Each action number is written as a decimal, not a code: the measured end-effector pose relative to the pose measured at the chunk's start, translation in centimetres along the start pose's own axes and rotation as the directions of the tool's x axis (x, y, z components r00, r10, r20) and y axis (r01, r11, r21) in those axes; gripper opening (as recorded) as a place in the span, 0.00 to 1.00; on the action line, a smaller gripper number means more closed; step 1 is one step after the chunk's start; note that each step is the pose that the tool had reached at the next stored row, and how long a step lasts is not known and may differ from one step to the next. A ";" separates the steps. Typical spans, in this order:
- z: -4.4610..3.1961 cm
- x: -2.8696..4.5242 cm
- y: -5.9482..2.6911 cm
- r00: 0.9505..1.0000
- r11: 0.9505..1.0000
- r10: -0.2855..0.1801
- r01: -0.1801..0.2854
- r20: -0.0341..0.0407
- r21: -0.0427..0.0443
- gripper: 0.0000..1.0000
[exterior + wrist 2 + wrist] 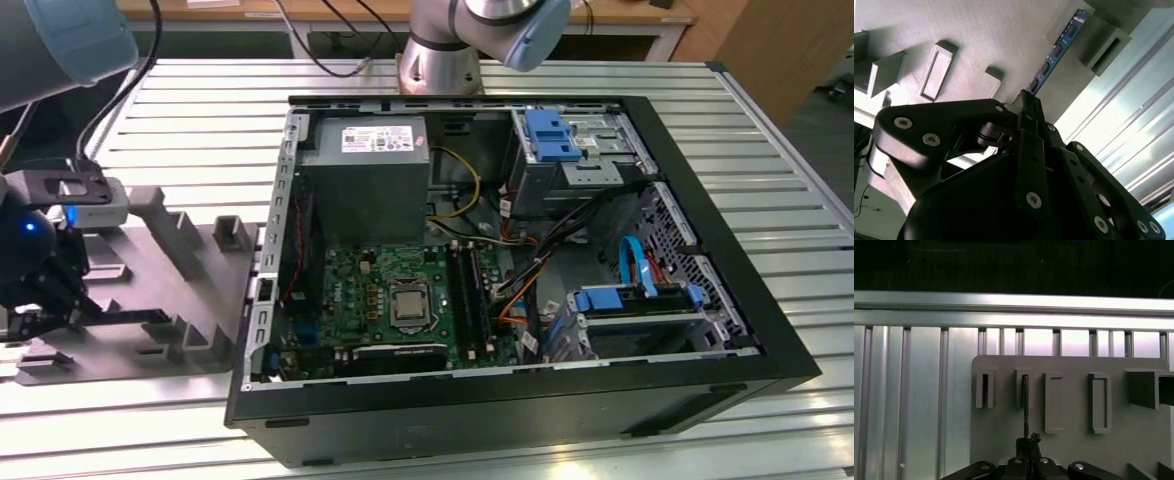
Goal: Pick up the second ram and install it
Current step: 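Pick up the second ram and move it above second insertion slot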
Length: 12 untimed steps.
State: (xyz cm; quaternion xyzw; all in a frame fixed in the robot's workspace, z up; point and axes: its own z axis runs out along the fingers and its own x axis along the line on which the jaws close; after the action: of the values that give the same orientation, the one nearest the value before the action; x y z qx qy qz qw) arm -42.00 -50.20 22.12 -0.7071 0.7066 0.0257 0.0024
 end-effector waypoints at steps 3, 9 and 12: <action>-1.06 -0.04 0.03 1.000 1.000 0.000 0.000 0.000 0.000 0.12; -3.29 -0.17 0.10 1.000 1.000 0.000 0.000 0.000 0.000 0.12; -4.54 -0.24 0.15 1.000 1.000 0.000 0.000 0.000 0.000 0.12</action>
State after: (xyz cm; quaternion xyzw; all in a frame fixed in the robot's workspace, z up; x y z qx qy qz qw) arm -42.00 -50.13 26.67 -0.7071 0.7066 0.0257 0.0024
